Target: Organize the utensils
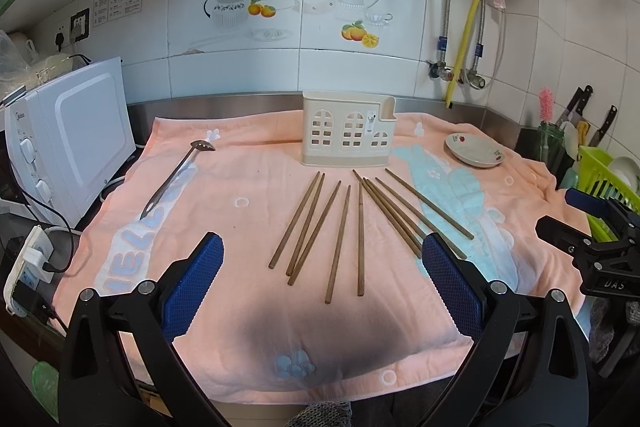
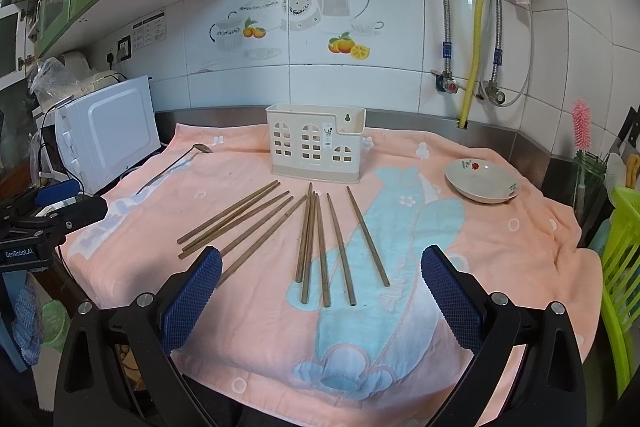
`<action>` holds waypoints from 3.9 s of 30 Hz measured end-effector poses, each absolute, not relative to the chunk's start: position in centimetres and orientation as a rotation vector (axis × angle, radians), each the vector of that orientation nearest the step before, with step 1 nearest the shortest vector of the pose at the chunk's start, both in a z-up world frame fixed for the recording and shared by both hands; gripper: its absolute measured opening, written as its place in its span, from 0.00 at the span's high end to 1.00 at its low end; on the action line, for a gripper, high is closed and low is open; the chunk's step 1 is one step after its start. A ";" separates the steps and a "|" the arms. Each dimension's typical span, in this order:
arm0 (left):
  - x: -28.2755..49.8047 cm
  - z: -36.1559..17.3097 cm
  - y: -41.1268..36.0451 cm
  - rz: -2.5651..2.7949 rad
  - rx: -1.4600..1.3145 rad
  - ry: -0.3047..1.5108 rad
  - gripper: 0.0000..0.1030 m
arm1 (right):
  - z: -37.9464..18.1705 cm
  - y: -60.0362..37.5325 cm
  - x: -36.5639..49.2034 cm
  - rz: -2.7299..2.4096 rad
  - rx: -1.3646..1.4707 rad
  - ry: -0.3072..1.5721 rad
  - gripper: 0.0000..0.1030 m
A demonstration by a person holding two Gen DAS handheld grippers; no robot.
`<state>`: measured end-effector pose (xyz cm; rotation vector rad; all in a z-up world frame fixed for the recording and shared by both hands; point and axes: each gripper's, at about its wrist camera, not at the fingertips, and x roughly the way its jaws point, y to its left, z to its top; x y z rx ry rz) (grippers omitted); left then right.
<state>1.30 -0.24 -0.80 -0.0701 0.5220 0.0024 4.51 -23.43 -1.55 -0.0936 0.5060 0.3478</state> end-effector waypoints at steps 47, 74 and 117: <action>10.3 -6.9 3.4 0.033 -0.073 0.722 0.06 | -7.1 -23.6 13.9 0.357 -0.110 0.672 0.06; 15.3 -10.8 5.7 -0.015 -0.090 0.830 0.56 | -11.4 -25.6 20.9 0.344 -0.100 0.805 0.37; 19.9 -13.8 4.7 -0.124 0.000 0.965 0.90 | -14.3 -24.8 23.2 0.352 -0.125 0.872 0.93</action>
